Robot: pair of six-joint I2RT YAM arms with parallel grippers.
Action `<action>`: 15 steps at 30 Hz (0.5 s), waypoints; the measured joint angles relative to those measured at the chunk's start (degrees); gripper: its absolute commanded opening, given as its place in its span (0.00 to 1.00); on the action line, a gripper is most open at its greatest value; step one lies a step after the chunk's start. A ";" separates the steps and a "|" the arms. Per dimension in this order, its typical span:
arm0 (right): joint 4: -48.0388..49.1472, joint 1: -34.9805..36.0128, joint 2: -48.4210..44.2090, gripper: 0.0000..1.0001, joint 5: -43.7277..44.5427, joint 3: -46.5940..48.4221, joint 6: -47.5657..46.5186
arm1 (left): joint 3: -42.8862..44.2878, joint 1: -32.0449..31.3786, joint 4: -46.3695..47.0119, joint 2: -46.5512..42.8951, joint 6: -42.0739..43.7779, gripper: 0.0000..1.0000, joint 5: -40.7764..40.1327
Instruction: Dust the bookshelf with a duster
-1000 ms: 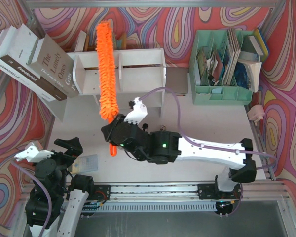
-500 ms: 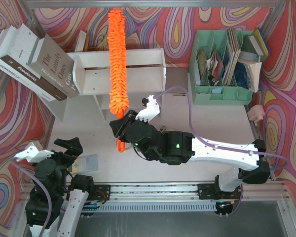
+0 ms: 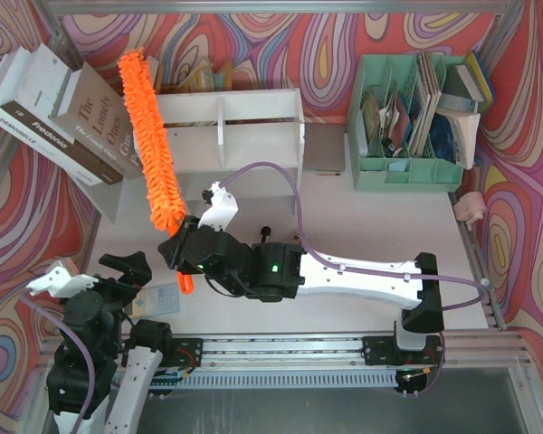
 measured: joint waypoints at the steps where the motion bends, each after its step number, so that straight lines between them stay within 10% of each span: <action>1: -0.26 0.00 0.22 0.00 -0.26 -0.02 0.00 | 0.00 0.00 0.00 0.00 0.00 0.98 0.00; 15: -3.10 -0.02 -6.58 0.00 8.22 -8.52 2.45 | 0.00 0.00 0.02 0.74 0.00 0.98 0.20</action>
